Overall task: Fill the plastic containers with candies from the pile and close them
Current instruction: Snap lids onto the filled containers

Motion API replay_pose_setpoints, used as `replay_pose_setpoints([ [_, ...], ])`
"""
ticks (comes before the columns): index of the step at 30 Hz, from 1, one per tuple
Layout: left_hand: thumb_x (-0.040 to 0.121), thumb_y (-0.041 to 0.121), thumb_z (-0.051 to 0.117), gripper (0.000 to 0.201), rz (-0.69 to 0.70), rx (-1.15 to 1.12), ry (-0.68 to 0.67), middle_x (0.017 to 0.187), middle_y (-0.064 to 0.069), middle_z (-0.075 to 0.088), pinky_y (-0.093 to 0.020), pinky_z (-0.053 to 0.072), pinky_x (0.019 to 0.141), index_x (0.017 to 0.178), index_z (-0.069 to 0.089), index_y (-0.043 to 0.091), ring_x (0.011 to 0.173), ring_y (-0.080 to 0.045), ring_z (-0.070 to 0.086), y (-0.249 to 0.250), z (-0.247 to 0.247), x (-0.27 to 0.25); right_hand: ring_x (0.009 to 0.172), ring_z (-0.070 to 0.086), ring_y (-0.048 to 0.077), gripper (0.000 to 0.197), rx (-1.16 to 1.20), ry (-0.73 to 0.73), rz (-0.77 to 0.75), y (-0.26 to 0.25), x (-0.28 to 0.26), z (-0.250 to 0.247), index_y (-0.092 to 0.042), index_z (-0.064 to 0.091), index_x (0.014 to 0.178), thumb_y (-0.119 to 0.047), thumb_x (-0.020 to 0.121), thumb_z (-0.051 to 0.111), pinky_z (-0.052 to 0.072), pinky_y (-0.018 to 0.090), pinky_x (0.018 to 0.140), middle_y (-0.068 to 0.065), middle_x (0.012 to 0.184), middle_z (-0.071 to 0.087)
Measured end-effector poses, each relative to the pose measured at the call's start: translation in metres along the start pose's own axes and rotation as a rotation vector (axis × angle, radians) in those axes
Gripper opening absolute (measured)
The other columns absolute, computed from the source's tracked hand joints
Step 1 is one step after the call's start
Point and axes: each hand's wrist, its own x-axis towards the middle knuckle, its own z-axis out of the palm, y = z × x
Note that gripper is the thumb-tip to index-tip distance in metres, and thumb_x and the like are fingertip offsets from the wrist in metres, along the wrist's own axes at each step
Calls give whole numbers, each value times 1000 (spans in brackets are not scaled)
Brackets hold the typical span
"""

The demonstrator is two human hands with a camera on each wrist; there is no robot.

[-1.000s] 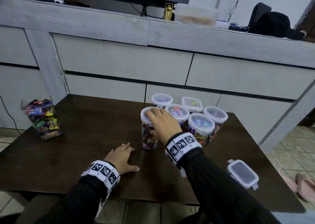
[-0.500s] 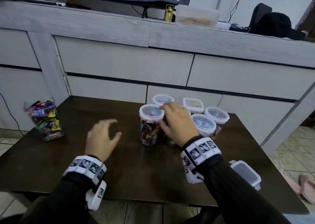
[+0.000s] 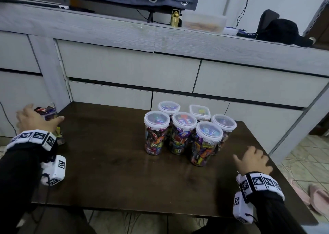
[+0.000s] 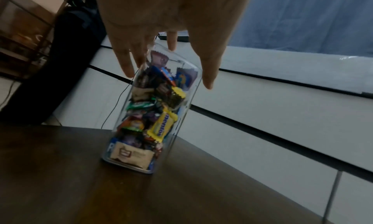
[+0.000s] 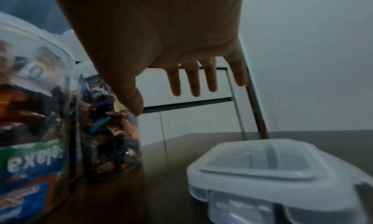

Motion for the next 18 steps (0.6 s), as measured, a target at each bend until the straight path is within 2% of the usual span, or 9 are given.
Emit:
replay_pose_setpoints([
  [2, 68, 42, 85, 66, 2, 36, -5, 121, -25, 51, -61, 48, 86, 116, 45, 18, 109, -50, 51, -11, 3, 7, 130, 32, 39, 74, -7, -143, 95, 8, 2, 9, -9, 36, 134, -55, 82, 62, 32, 60, 104, 17, 140, 38],
  [4, 72, 48, 80, 50, 10, 49, -54, 114, -24, 55, -60, 50, 84, 101, 52, 19, 105, -50, 52, -19, 4, 11, 133, 30, 43, 81, -30, -236, 140, 13, 3, 15, -7, 35, 137, -57, 80, 64, 30, 58, 108, 20, 142, 36],
  [7, 80, 52, 72, 48, 61, 48, -142, 111, -26, 59, -58, 51, 85, 100, 61, 10, 98, -49, 55, -18, 3, 6, 131, 36, 43, 80, -67, -317, 161, 16, -1, 20, -6, 38, 133, -52, 77, 69, 31, 50, 109, 21, 139, 39],
  [11, 83, 46, 72, 41, 238, 121, -156, 97, -21, 64, -47, 53, 75, 98, 67, 9, 85, -40, 60, 9, -14, -32, 125, 43, 39, 72, -104, -354, 133, 15, -7, 23, -8, 40, 130, -47, 78, 70, 37, 46, 106, 18, 134, 43],
  [13, 84, 41, 73, 39, 310, 96, -230, 101, -20, 64, -47, 52, 77, 102, 67, 7, 89, -39, 60, 25, -21, -57, 124, 43, 38, 64, -130, -351, 99, 11, -10, 24, -10, 40, 129, -44, 82, 66, 39, 44, 104, 17, 133, 43],
  [16, 82, 35, 75, 42, 407, 23, -369, 120, -16, 62, -49, 50, 89, 112, 67, 6, 104, -34, 60, 44, -27, -93, 120, 45, 37, 47, -158, -319, 21, 3, -16, 30, -13, 42, 128, -37, 89, 53, 41, 39, 98, 16, 129, 45],
  [18, 79, 32, 78, 45, 449, -59, -484, 131, -11, 58, -50, 47, 97, 116, 66, 10, 113, -29, 58, 52, -31, -113, 118, 45, 36, 43, -193, -314, -34, -1, -21, 33, -16, 42, 127, -36, 90, 49, 41, 37, 96, 16, 128, 46],
])
